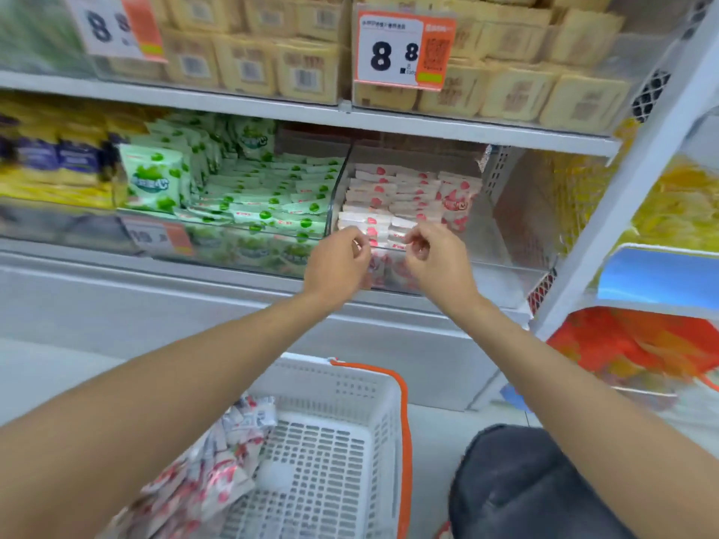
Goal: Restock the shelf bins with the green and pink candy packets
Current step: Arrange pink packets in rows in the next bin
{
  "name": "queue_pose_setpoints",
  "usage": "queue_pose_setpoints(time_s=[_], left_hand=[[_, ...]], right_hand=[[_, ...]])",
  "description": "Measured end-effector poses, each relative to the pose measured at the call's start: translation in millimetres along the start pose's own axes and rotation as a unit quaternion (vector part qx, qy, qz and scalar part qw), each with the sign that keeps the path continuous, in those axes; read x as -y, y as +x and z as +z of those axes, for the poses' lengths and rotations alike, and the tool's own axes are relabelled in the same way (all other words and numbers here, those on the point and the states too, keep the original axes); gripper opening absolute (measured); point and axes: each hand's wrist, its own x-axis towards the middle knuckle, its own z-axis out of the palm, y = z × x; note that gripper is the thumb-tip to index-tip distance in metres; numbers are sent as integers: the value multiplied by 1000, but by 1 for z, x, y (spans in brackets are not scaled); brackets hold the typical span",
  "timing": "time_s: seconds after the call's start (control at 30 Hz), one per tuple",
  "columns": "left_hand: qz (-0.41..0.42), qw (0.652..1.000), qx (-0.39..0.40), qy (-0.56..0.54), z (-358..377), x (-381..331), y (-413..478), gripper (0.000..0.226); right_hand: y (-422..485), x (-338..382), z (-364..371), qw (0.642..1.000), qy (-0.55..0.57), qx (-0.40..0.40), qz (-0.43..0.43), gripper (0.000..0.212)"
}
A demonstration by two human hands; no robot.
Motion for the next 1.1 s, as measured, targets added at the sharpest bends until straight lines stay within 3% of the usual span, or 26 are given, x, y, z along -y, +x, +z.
queue_pose_setpoints(time_s=[0.1,0.2,0.33,0.4,0.47,0.57,0.7,0.8,0.97,1.1], left_hand=[[-75,994,78,11,-2,45,-39,16],[-145,970,185,60,-5,108,-78,15],[-196,912,305,192,-9,191,-118,15],[-197,881,314,295,-7,221,-132,26],[-178,837,310,415,-7,238,-141,40],[-145,781,354,493,-6,258,-147,75],[-112,749,390,524,-7,278,-143,91],[-62,730,390,558,-8,284,-140,90],[50,692,350,629,-18,285,-126,45],[118,648,374,653,-22,291,-120,34]], right_hand=[[-43,15,35,984,-40,171,-19,13],[-84,15,77,916,-74,394,-11,14],[-138,-6,120,829,-104,549,2,23],[-160,-20,133,791,-120,600,27,22],[-172,-29,139,766,-128,629,43,20],[-177,-30,144,763,-112,634,59,20],[-171,-22,152,779,-87,617,72,22],[-166,-12,154,787,-73,608,71,21],[-162,1,157,801,-37,593,80,20],[-160,8,156,808,-15,581,97,20]])
